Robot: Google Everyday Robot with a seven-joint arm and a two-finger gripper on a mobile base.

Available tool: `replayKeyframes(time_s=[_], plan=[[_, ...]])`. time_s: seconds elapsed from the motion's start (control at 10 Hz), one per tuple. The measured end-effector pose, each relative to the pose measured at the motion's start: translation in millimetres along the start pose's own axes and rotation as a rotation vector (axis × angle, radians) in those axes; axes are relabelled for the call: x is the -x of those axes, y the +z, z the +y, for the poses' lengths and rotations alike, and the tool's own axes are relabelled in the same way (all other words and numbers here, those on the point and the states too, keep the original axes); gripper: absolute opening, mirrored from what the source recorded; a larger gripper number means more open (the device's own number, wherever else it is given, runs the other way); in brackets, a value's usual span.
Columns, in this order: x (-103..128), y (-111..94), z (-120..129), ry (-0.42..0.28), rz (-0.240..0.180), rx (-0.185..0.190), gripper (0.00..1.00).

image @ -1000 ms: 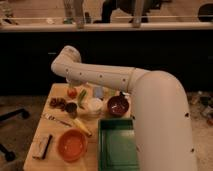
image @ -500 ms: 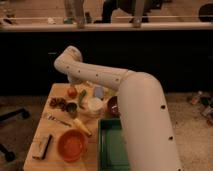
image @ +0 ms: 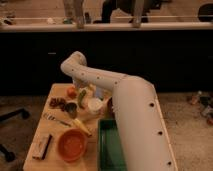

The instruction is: Place pepper in metal cup

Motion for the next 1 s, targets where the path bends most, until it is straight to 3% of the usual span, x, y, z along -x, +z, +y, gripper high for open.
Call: replayKeyframes(time_s=[0.3,0.8,1.0], plan=[[4,21,-2,0.005,-0.015,-0.008,0.8],[7,32,-15,-0.015,0.036,-0.073,0.8],[6,32,-14,-0.014,0.043,-0.081,0.8]])
